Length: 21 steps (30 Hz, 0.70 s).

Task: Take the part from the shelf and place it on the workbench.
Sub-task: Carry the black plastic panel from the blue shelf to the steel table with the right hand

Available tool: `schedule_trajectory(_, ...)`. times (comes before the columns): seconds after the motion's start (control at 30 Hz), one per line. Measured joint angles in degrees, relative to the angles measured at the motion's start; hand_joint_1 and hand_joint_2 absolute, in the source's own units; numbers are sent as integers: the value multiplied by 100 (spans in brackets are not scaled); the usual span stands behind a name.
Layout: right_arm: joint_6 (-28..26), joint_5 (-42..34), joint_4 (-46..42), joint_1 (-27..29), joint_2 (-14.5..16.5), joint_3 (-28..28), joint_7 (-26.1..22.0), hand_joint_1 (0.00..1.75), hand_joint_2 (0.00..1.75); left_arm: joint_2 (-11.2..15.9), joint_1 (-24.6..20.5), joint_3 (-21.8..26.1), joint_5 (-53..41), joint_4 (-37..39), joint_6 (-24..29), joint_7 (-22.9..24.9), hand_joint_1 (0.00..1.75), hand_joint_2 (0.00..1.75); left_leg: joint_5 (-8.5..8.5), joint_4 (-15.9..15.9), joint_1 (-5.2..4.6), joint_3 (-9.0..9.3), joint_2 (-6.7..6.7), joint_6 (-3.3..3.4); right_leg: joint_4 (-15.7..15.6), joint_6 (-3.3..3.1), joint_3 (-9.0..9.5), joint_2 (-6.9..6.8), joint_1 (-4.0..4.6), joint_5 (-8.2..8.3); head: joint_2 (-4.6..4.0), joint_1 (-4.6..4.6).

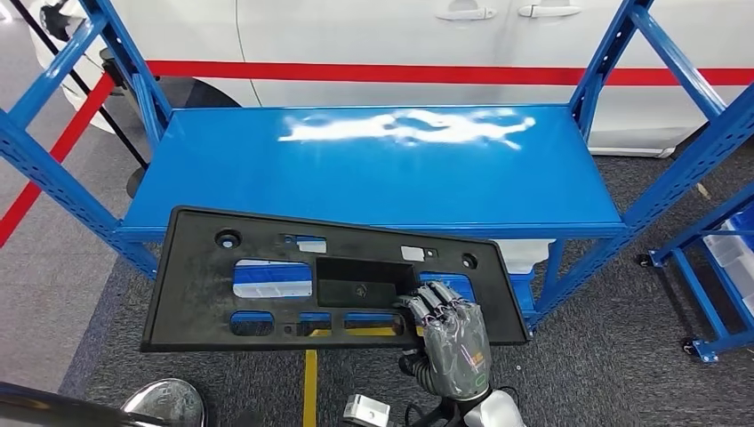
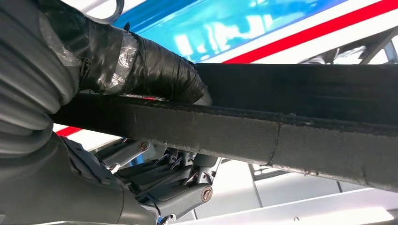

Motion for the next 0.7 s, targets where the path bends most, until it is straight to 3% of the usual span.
schedule_trajectory(0.1, -38, -186, -14, -1, 30, 0, -89, 175, 175, 4, -16, 0, -7, 0, 2, 2, 0, 175, 339, -1046, -4, 670, -4, 28, 146, 45, -154, 0, -2, 33, -1, 0)
schedule_trajectory(0.13, -37, -244, -24, -2, 38, 0, -118, 175, 175, 5, -21, 0, -9, 0, 3, 3, 0, 175, 387, -1267, -13, 782, -10, 55, 183, 70, -188, 0, 5, 47, 0, 0)
schedule_trajectory(0.3, -28, -429, -44, -3, 42, 4, -255, 175, 175, 1, -19, 1, -35, 1, 4, 19, 0, 175, 508, -1366, -26, 750, -11, 197, 217, 208, -248, 16, 4, 96, 0, 3)
schedule_trajectory(0.33, -23, -483, -46, -3, 42, 5, -297, 175, 175, -1, -26, 1, -44, 1, 5, 22, 0, 175, 560, -1378, -19, 723, -3, 248, 299, 246, -290, 27, -5, -1, -1, 6)
schedule_trajectory(0.4, -12, -560, -46, -2, 42, 10, -344, 175, 175, -2, -45, 2, -48, 1, 6, 26, 0, 175, 655, -1393, -9, 642, 12, 315, 782, 299, -466, 44, -28, -437, 0, 8)
schedule_trajectory(0.47, -8, -594, -46, 1, 42, 15, -357, 175, 175, -1, -47, 2, -48, 0, 7, 30, 0, 175, 735, -1386, -18, 526, 17, 336, 1471, 340, -663, 43, -45, -858, 1, 8)
schedule_trajectory(0.5, -8, -600, -46, 3, 42, 16, -358, 175, 175, 0, -46, 2, -48, 0, 7, 32, 0, 175, 772, -1380, -23, 469, 20, 335, 1663, 349, -675, 44, -50, -925, 0, 8)
schedule_trajectory(0.53, -8, -601, -46, 2, 42, 17, -358, 175, 175, 1, -45, 2, -48, 0, 7, 33, 0, 175, 806, -1374, -26, 418, 21, 331, 1643, 347, -580, 44, -53, -880, 0, 8)
schedule_trajectory(0.57, -9, -600, -46, 1, 42, 17, -359, 175, 175, 1, -45, 3, -48, 0, 7, 34, 0, 175, 838, -1370, -28, 377, 20, 323, 1390, 330, -366, 44, -52, -749, 0, 7)
schedule_trajectory(0.63, -11, -595, -48, -4, 42, 18, -359, 175, 175, -1, -48, 4, -46, 0, 7, 34, 0, 175, 895, -1366, -35, 322, 15, 290, 540, 263, 208, 46, -30, -509, 1, 7)
schedule_trajectory(0.7, -15, -589, -56, -5, 42, 19, -361, 175, 175, -2, -52, 4, -44, 0, 9, 33, 0, 175, 956, -1375, -30, 300, 14, 229, 26, 204, 502, 49, 21, -418, 1, 7)
